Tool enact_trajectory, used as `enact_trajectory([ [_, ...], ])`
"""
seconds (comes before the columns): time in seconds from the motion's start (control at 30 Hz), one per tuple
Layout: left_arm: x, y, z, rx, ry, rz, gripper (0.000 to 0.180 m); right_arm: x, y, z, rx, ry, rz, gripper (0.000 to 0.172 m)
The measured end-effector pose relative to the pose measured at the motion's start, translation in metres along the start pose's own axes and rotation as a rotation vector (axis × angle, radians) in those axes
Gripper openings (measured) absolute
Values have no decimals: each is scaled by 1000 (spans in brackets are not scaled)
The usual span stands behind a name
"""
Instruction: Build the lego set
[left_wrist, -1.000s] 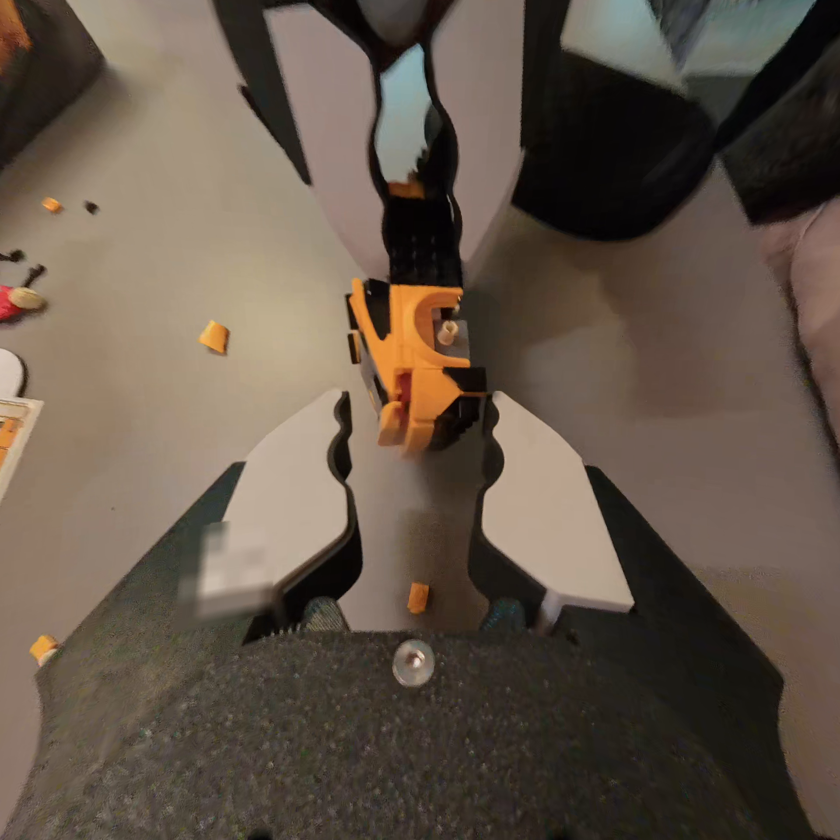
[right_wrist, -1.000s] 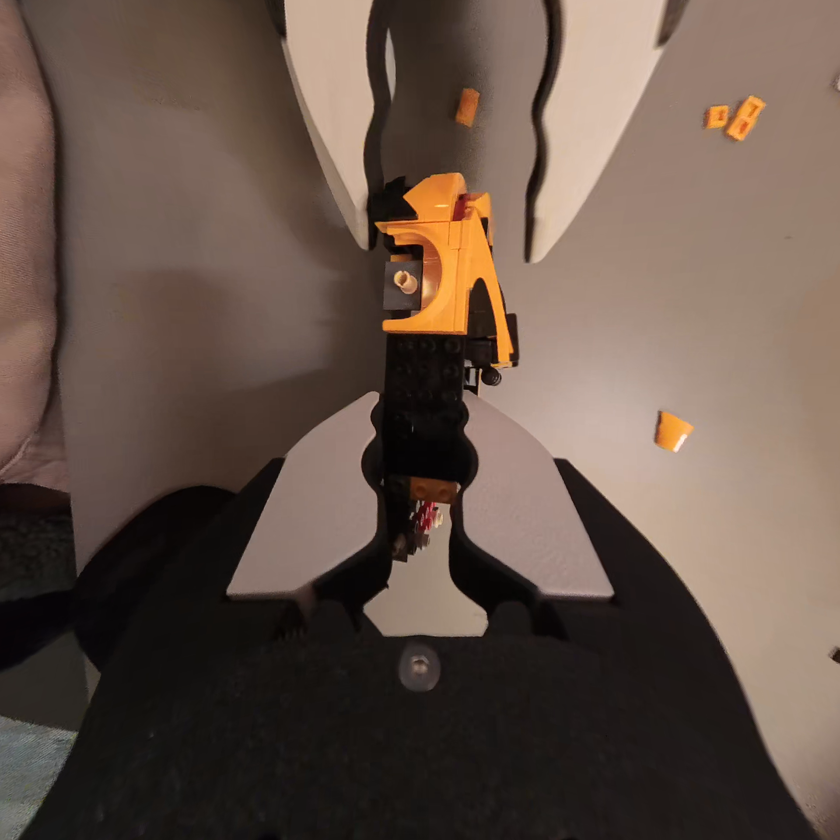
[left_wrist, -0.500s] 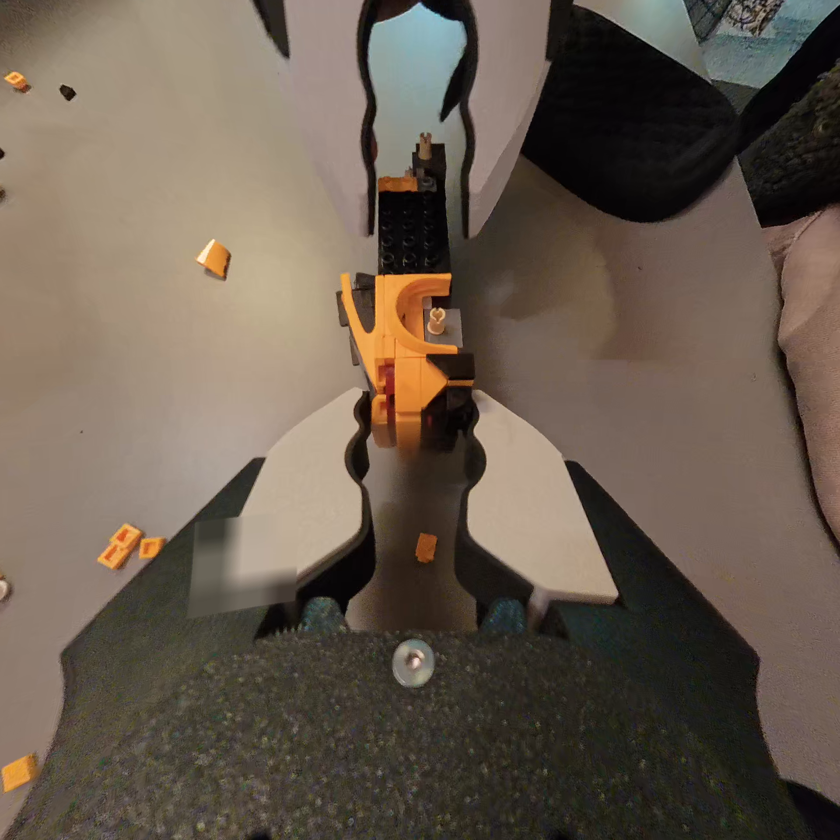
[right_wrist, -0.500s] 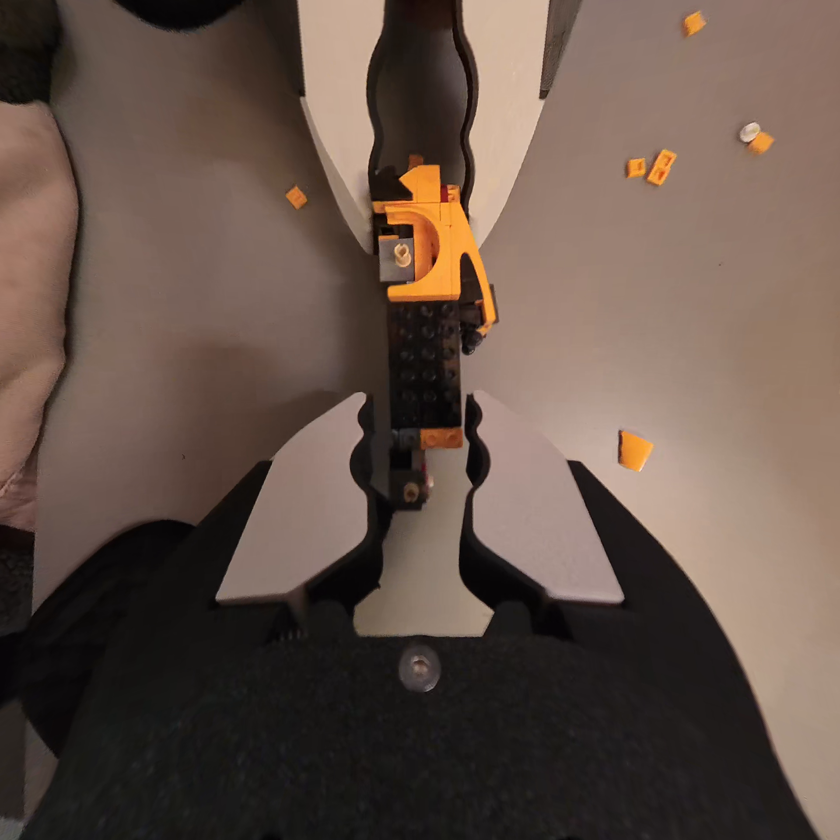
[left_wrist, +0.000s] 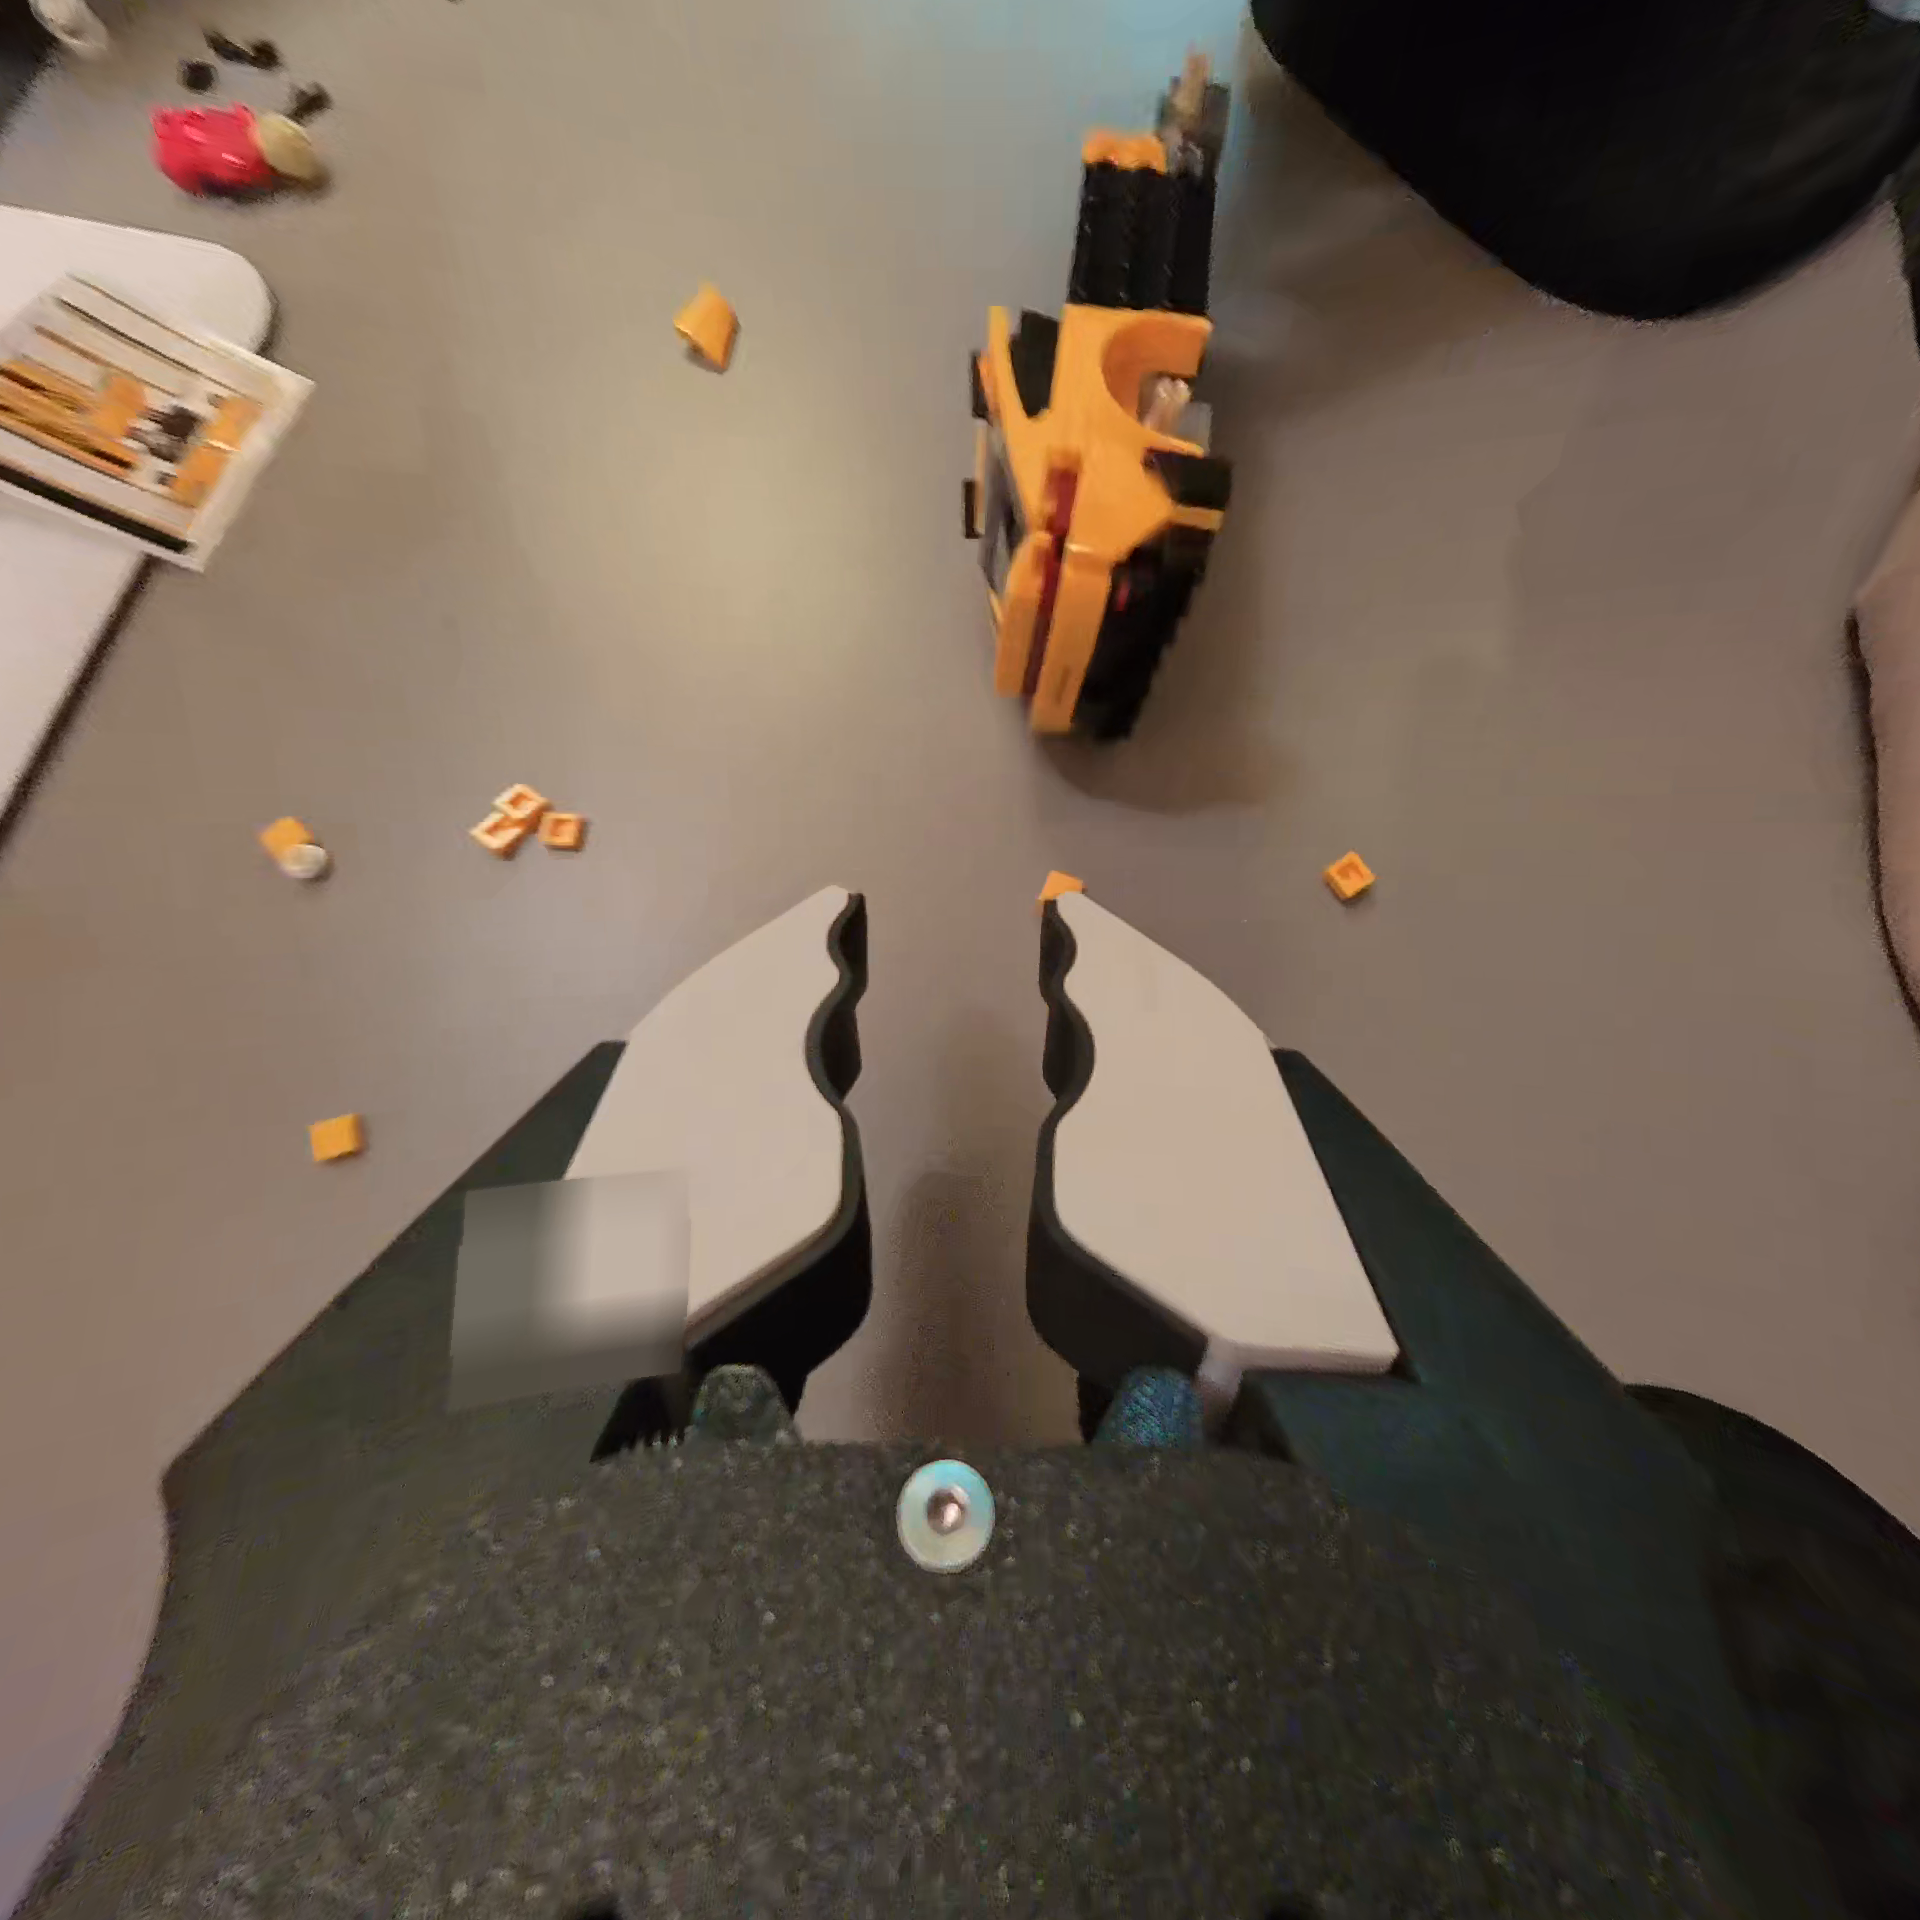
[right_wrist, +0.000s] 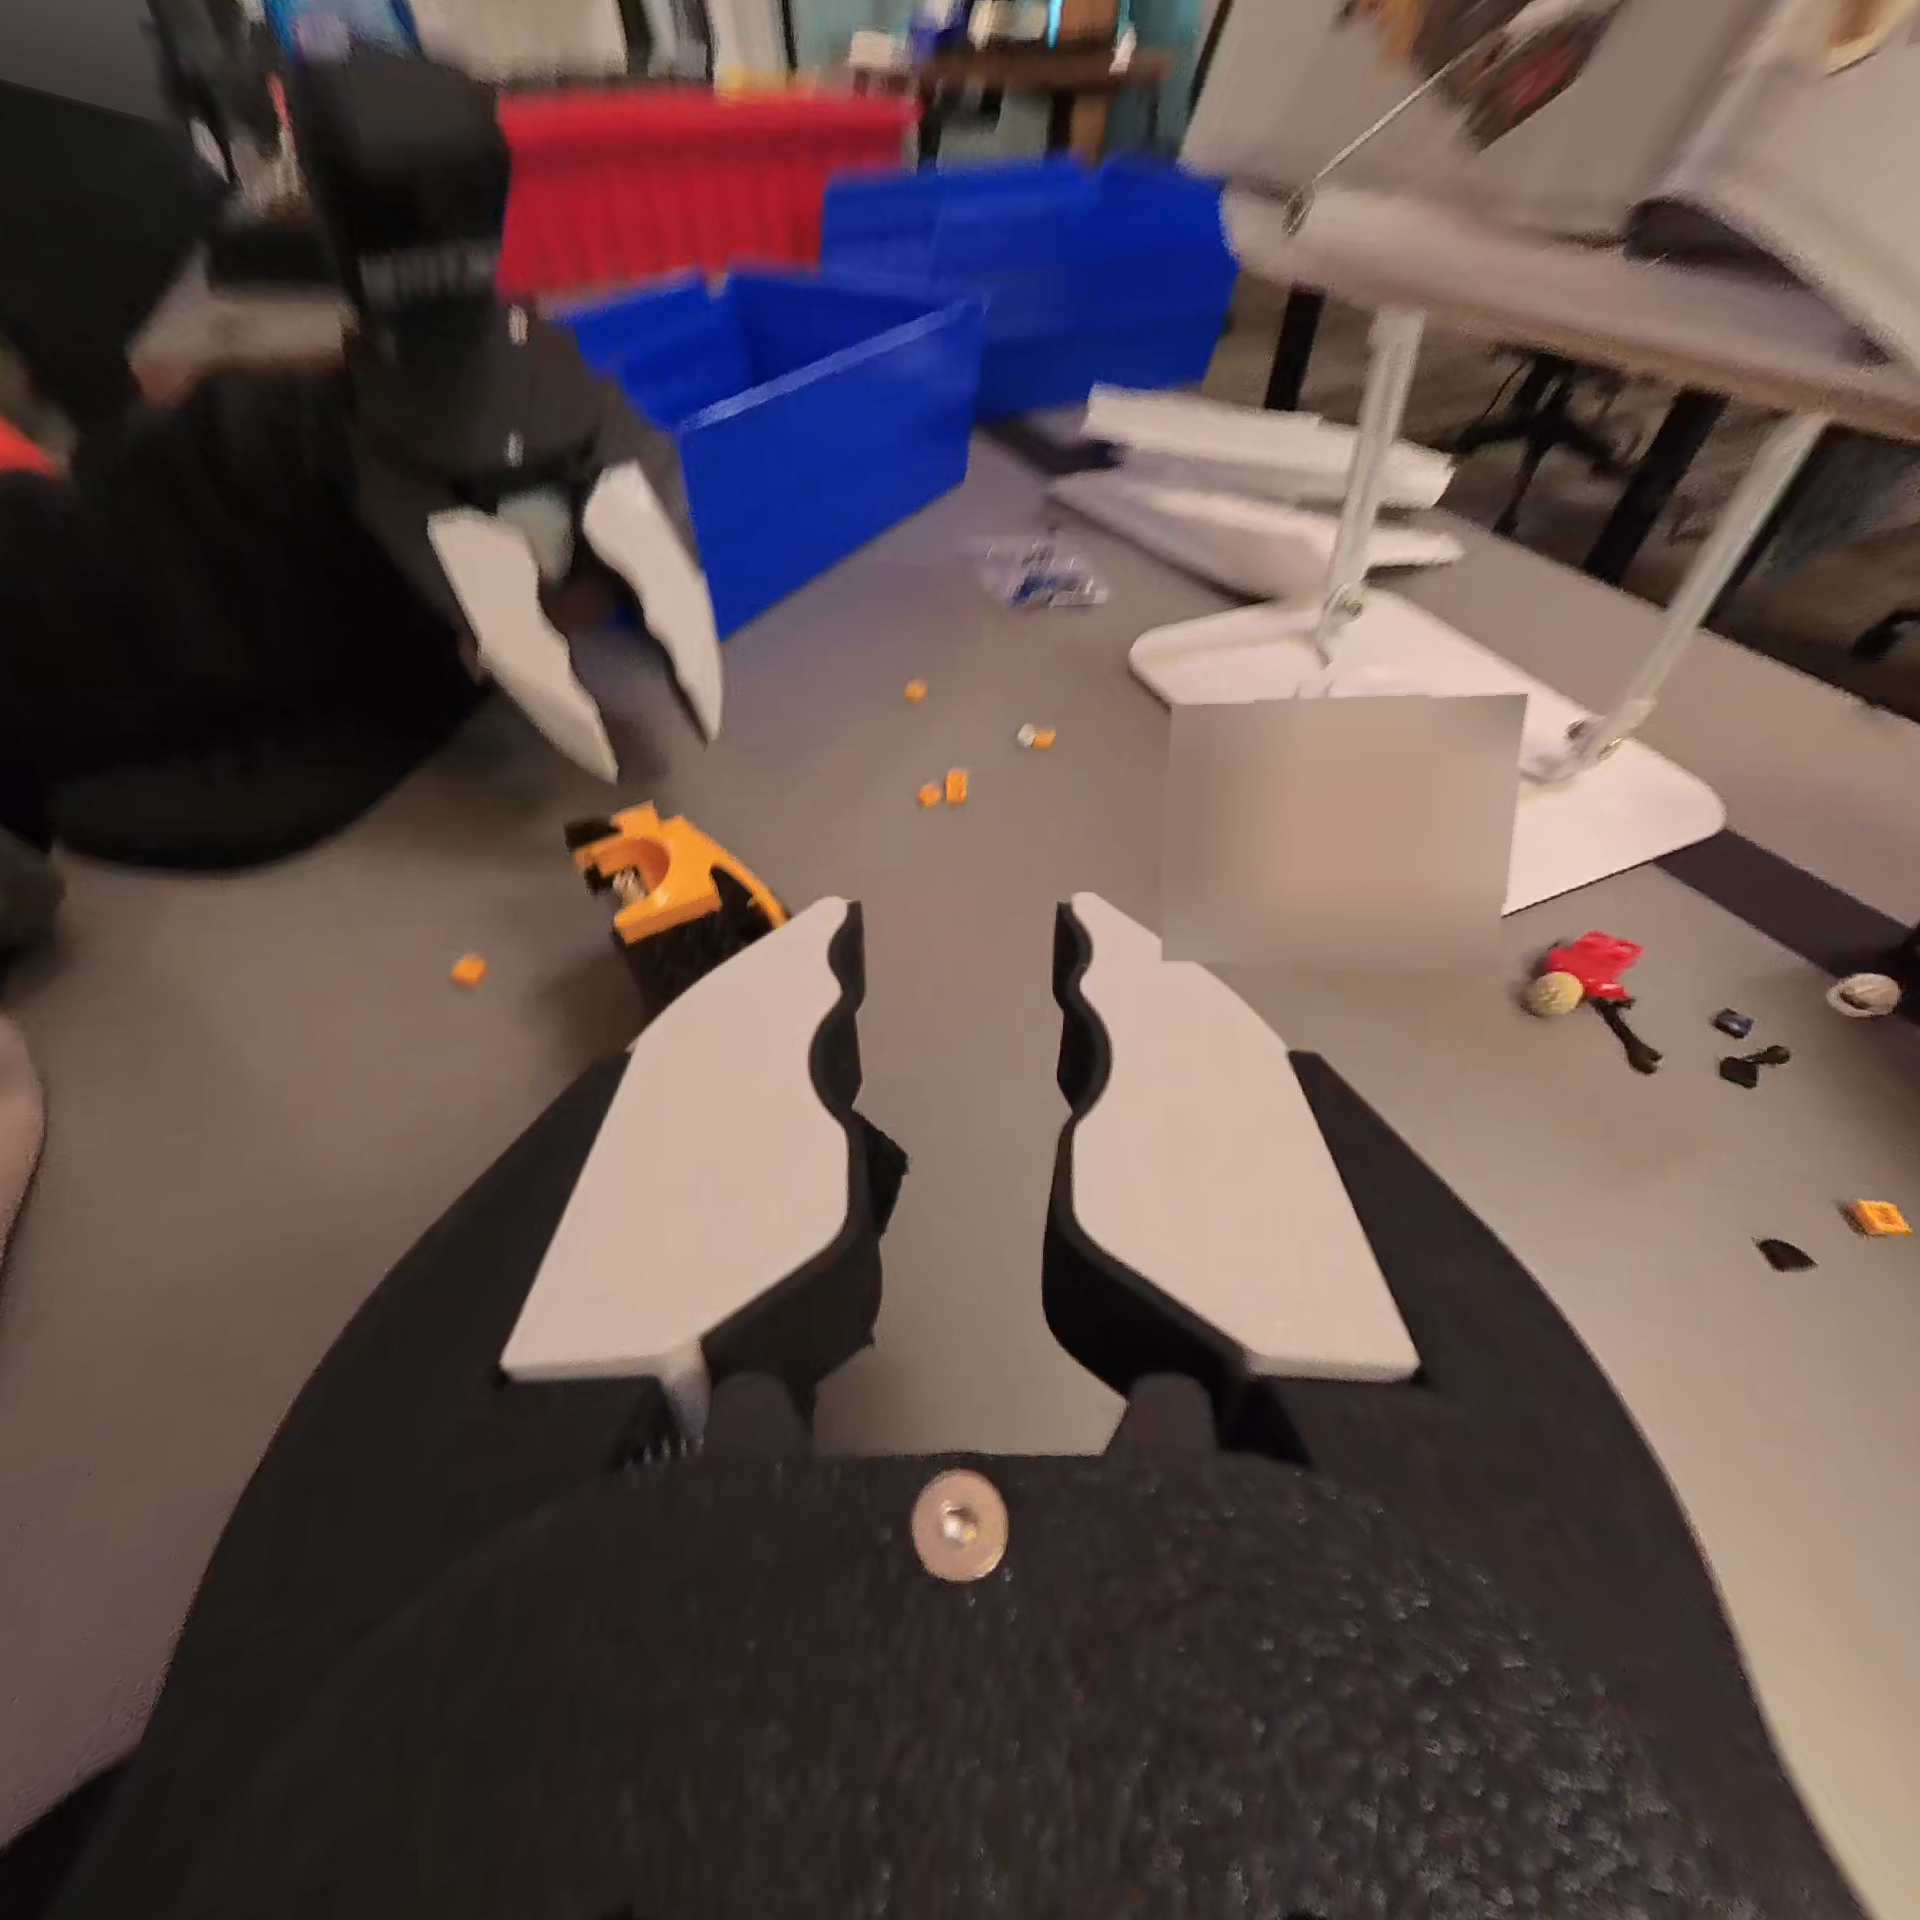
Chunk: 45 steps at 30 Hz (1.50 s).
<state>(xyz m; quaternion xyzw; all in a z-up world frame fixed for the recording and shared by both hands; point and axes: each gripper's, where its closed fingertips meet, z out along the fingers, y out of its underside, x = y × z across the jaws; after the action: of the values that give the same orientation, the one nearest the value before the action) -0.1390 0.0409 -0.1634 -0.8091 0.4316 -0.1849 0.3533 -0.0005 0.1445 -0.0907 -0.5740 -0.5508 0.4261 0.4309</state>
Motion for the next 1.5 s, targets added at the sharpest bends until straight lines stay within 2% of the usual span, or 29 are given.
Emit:
enact_trajectory([
  [0.07,10,6,9,-33,47,9,30,7,-3,-1,72,18,39,33],
  [0.27,24,21,30,-136,112,30,23,12,2,-3,81,27,68,30],
  [0.6,24,17,34,-120,99,61,8,5,12,1,48,5,51,28],
  [0.83,24,-35,8,160,42,137,8,-3,11,4,38,-5,5,25],
  [1.03,32,-70,-5,286,-2,206,8,-10,9,5,39,-16,-27,21],
  [1.2,34,-89,-1,323,-44,193,7,-19,6,6,46,-37,-52,17],
  [1.5,36,-114,28,271,-42,161,8,-29,7,9,39,-55,-82,14],
])
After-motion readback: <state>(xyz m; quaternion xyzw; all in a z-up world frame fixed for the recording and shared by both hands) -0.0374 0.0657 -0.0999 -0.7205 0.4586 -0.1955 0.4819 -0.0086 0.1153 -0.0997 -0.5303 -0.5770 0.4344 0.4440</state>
